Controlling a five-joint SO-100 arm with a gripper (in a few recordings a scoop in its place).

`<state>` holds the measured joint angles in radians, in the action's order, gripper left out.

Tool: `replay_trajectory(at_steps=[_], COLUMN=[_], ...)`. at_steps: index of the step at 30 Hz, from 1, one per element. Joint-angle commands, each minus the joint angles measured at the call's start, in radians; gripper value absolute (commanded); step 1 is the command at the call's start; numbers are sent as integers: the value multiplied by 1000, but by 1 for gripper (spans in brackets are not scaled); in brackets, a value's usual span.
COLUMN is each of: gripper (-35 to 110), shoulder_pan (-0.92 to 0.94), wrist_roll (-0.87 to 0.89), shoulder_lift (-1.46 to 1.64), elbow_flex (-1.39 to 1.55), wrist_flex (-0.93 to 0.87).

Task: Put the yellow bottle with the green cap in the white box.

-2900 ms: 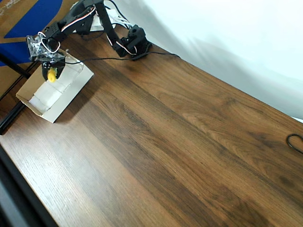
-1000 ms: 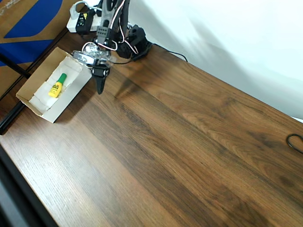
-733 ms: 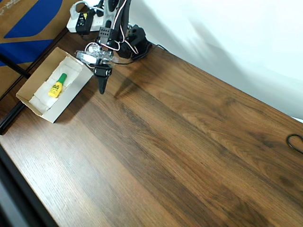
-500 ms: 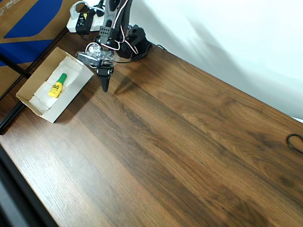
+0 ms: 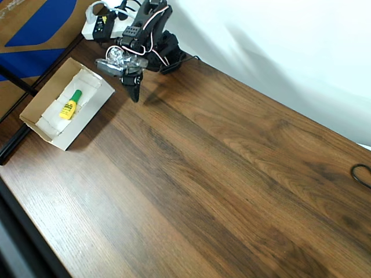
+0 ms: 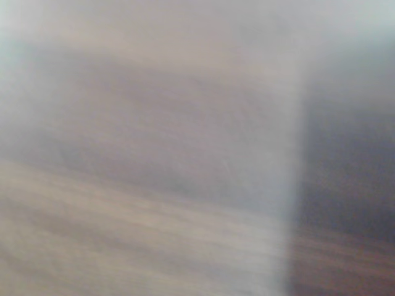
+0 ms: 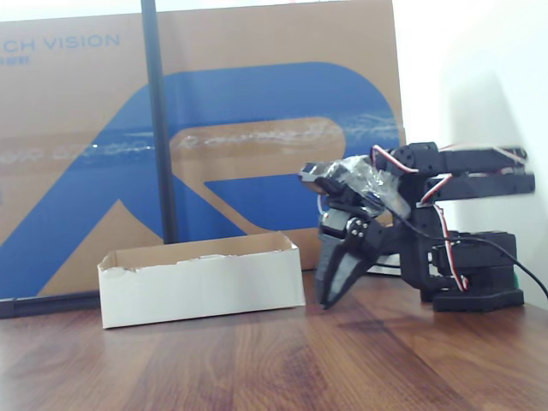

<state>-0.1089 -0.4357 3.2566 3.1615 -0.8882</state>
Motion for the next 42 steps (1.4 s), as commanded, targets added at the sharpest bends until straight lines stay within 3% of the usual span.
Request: replay_trajectory(at_steps=[1,5,13,28,35,42], gripper=[0,0,0,0,0,0], shoulder_pan=[-3,0,-5,-2,-29,32], wrist_roll=[15,38,48,74,-87,215], shoulder_lift=[84,210,305,307,307,311], elbow_flex=[-8,-23,-52,-61,-49,-55], wrist_flex=[-129,-350,-589,-626,-624,-574])
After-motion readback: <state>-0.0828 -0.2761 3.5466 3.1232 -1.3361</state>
